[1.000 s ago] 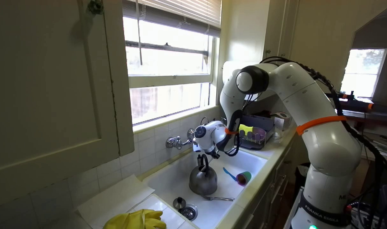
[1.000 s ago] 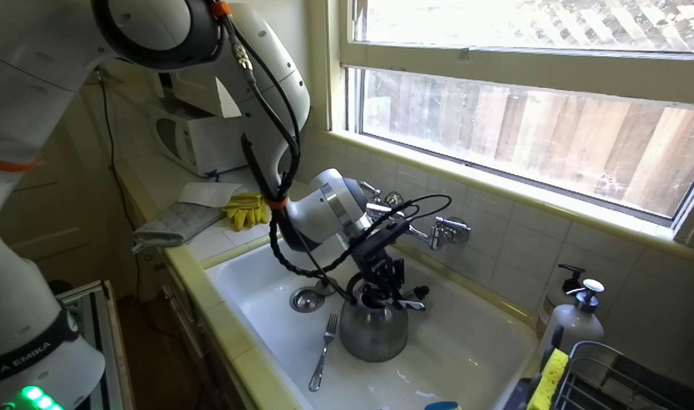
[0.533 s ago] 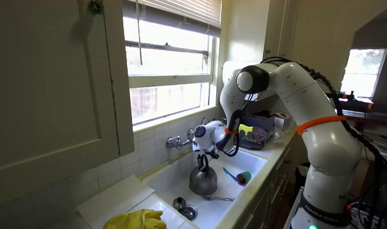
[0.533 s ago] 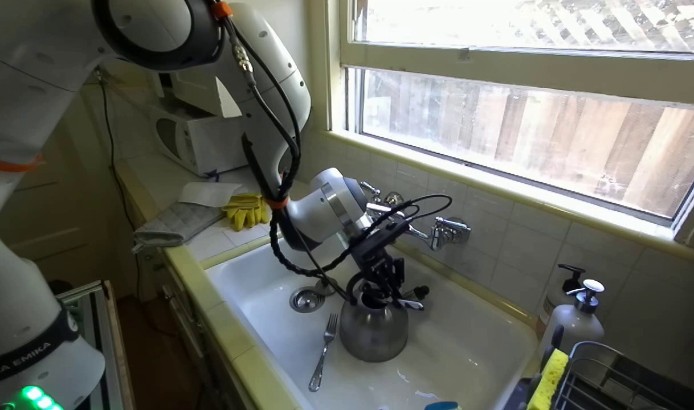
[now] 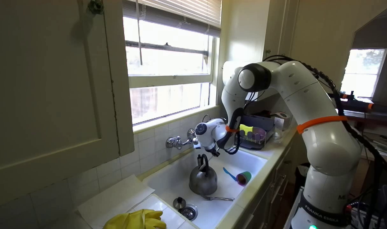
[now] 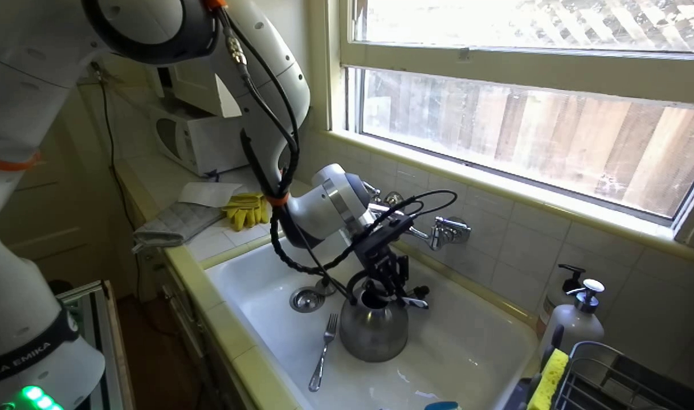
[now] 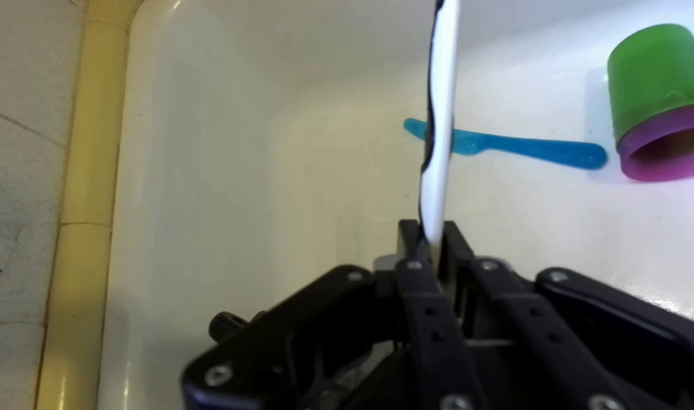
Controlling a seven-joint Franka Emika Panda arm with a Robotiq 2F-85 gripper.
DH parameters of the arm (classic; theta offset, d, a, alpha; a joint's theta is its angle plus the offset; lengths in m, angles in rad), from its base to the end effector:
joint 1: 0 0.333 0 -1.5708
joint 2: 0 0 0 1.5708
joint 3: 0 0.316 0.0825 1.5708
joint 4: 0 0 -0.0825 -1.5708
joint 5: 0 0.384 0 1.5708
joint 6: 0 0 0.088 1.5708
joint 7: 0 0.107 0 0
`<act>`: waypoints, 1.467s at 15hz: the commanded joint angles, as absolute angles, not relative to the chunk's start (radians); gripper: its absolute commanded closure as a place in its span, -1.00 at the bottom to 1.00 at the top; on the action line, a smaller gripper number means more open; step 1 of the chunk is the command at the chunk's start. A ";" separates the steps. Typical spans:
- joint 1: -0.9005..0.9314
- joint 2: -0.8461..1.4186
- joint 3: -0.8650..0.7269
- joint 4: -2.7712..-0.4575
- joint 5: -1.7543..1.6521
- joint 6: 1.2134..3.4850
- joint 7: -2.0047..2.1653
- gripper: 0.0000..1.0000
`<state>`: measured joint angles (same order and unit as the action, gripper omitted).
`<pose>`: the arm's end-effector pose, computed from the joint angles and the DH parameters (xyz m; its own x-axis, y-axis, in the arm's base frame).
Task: Pick up the white thing to stir inside the kettle
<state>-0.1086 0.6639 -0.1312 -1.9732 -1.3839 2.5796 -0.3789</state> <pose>0.5745 -0.1240 0.1178 0.2175 0.7665 -0.6043 0.9564 -0.0436 0.2889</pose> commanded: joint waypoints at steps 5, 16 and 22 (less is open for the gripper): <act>-0.178 0.572 -0.105 -2.062 -1.371 2.615 -0.429 0.95; -0.334 0.501 -0.110 -2.161 -1.226 2.812 -0.567 0.95; -0.432 0.526 -0.137 -2.186 -1.130 2.968 -0.602 0.95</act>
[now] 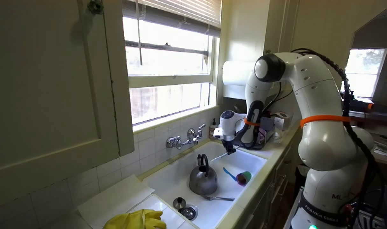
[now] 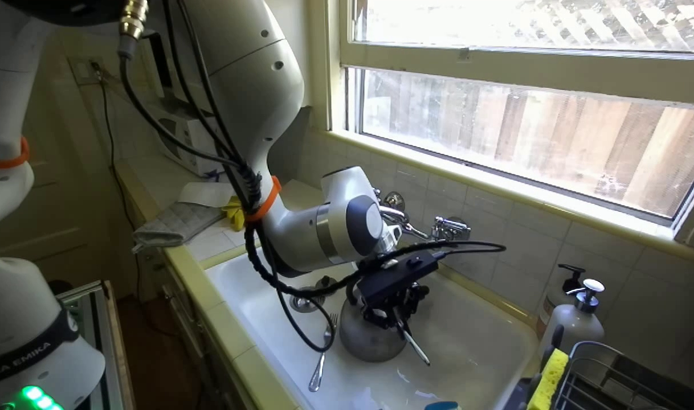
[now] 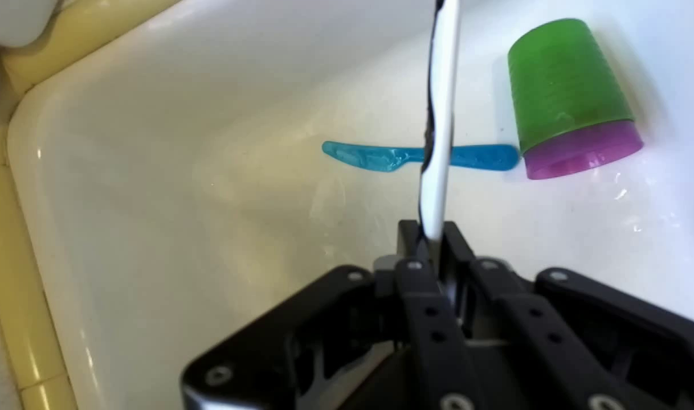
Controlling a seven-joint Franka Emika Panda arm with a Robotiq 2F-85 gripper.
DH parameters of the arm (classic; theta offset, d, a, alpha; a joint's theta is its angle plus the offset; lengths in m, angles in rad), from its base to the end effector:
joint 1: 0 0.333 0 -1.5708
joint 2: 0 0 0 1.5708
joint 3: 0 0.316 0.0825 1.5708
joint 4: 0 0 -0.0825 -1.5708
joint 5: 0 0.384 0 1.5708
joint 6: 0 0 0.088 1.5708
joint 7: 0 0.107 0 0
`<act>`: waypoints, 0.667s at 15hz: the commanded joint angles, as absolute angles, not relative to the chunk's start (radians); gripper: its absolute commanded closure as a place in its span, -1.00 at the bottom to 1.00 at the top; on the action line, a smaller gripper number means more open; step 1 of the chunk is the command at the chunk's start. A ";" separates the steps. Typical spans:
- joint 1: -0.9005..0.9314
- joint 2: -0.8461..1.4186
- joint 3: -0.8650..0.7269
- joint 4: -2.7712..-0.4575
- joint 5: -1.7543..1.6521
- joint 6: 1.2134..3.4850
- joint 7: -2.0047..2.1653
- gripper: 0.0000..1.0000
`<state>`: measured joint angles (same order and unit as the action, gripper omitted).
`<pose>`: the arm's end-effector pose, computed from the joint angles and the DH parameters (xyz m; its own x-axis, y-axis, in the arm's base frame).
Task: Pick up the white thing to stir inside the kettle
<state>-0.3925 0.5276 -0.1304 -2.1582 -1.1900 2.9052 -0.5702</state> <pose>0.5021 -0.2270 0.1527 0.3776 0.8666 -0.3264 0.9093 -0.2803 0.3077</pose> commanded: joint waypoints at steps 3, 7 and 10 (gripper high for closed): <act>-0.452 0.542 -0.149 -2.177 -1.054 2.971 -0.562 0.95; -0.474 0.573 -0.138 -2.162 -0.894 2.934 -0.561 0.95; -0.467 0.597 -0.139 -2.146 -0.790 2.925 -0.553 0.95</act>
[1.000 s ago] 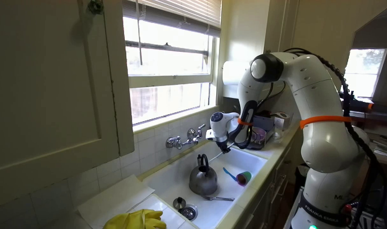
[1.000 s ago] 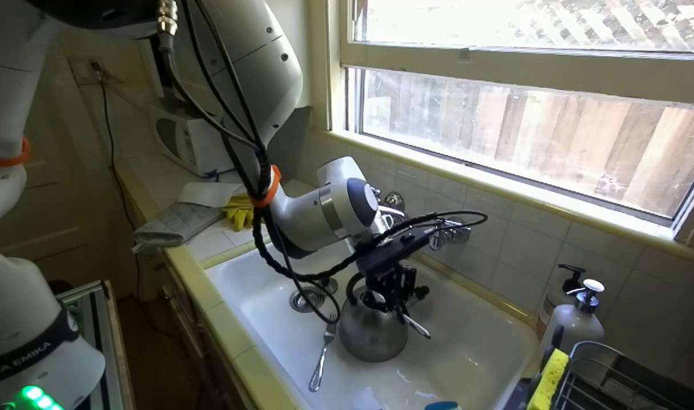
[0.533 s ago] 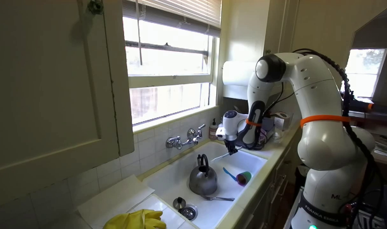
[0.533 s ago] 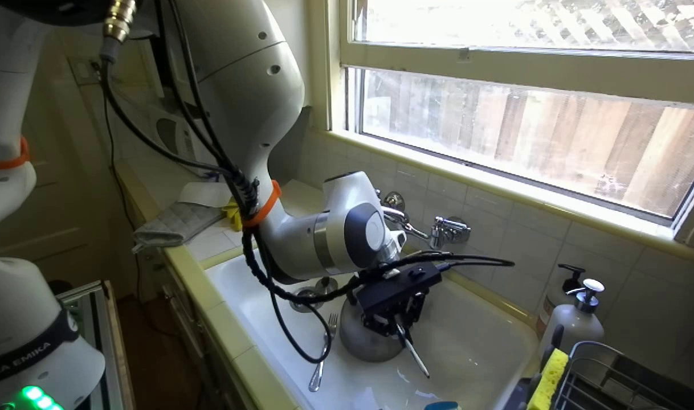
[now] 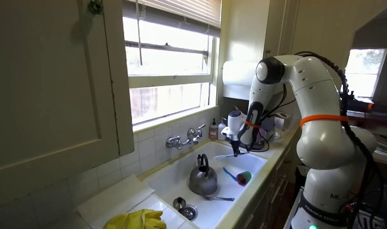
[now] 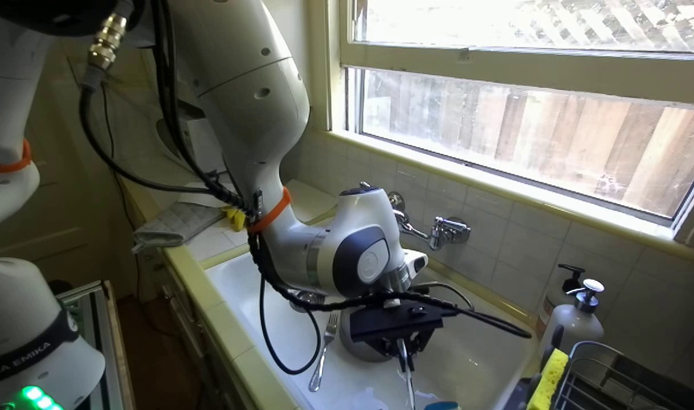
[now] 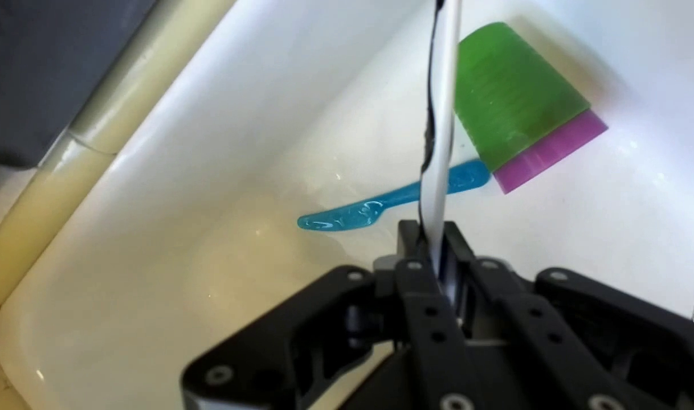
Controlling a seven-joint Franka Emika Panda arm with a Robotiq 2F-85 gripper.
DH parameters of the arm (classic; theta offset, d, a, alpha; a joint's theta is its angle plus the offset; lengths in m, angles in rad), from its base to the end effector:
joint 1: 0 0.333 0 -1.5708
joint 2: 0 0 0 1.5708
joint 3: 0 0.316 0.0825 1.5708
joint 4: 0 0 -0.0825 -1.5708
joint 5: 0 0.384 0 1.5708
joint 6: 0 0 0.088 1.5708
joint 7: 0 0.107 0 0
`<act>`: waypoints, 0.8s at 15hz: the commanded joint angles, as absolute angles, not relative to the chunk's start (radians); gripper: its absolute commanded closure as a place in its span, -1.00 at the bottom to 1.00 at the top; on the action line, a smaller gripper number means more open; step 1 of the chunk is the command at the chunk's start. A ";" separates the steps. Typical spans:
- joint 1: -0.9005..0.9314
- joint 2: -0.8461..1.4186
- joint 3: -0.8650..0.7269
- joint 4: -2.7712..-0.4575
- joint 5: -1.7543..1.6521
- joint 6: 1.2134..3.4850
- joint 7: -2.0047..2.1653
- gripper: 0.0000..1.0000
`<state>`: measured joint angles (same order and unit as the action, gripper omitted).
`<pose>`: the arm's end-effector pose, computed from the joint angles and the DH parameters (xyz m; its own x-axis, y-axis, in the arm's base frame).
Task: Pick up the white thing to stir inside the kettle
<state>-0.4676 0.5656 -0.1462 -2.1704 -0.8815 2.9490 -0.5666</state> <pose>0.4798 -0.2790 0.1391 0.6795 0.7114 -0.1794 0.7255 -0.6152 0.3085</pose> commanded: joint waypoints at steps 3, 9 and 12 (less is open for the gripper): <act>-0.485 0.646 -0.120 -2.112 -0.682 2.912 -0.586 0.95; -0.521 0.760 -0.092 -2.016 -0.468 2.913 -0.625 0.95; -0.539 0.822 -0.078 -1.955 -0.404 2.909 -0.648 0.95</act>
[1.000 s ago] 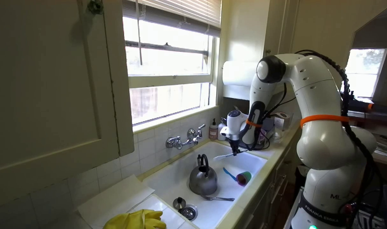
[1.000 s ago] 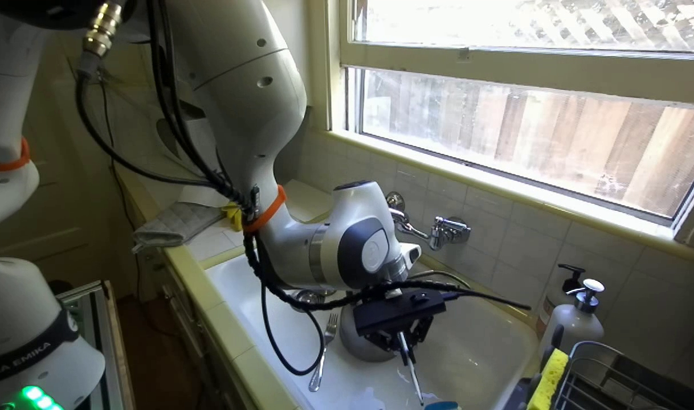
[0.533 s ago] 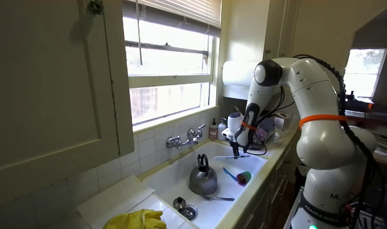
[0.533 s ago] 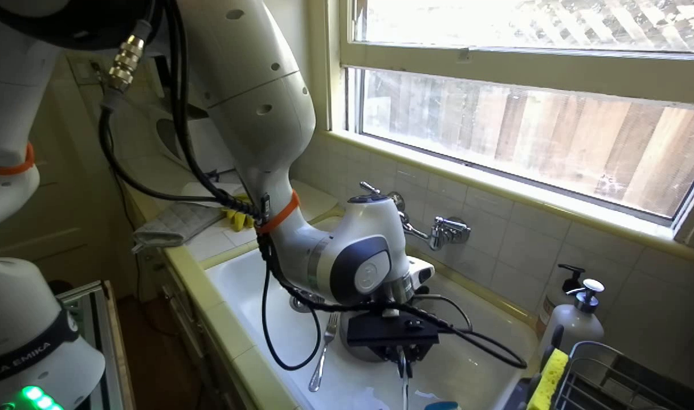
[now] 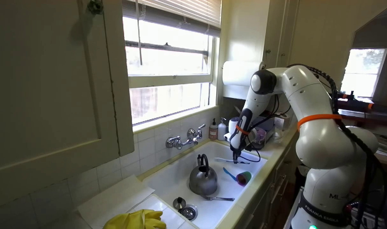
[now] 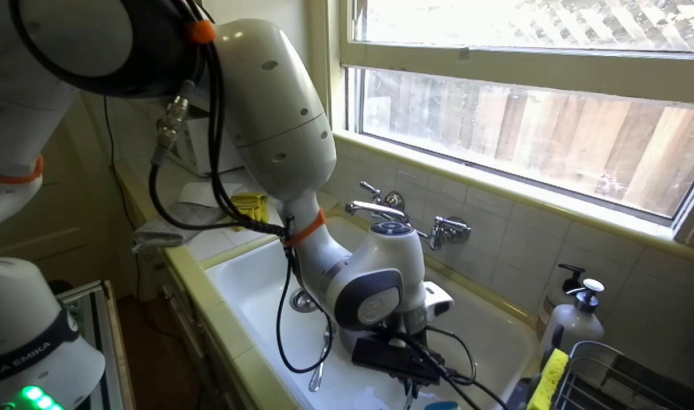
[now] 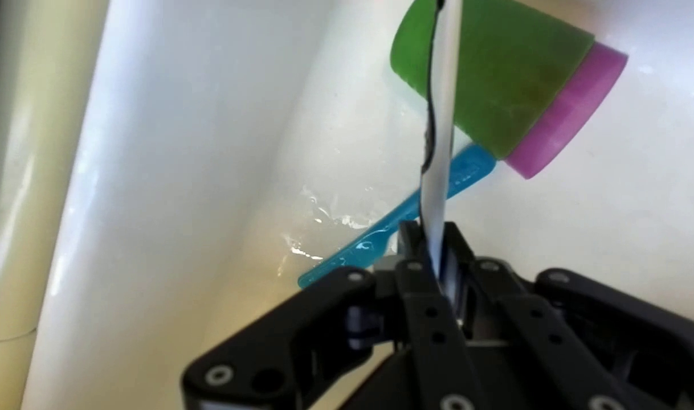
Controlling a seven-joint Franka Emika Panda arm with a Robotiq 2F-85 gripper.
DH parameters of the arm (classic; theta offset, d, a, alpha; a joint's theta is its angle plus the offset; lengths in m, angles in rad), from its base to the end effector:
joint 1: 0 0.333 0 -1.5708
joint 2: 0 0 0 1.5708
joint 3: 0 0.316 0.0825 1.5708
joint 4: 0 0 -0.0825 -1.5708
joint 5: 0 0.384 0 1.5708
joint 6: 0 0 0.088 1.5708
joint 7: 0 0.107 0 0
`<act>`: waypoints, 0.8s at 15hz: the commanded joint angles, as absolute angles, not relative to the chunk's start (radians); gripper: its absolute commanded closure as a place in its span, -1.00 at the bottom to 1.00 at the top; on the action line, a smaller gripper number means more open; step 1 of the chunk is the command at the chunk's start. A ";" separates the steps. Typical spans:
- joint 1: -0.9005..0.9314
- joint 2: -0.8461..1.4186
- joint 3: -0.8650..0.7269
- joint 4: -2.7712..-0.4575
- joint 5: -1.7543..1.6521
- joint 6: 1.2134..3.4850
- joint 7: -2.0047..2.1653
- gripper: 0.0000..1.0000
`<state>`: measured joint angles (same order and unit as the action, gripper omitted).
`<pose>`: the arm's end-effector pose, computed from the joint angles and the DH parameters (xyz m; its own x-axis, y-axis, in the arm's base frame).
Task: Pick up the white thing to stir inside the kettle
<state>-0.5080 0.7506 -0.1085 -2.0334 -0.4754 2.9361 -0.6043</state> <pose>0.4928 -0.3150 0.0823 0.8878 0.4562 -0.0607 0.4570 -0.8583 0.2335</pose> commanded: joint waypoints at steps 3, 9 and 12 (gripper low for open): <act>-0.578 0.871 -0.035 -1.905 -0.351 2.895 -0.680 0.95; -0.607 0.931 0.002 -1.831 -0.305 2.863 -0.702 0.95; -0.609 0.942 0.005 -1.813 -0.297 2.860 -0.700 0.81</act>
<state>-0.5917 0.9101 -0.0175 -1.8624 -0.3295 2.8963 -0.6556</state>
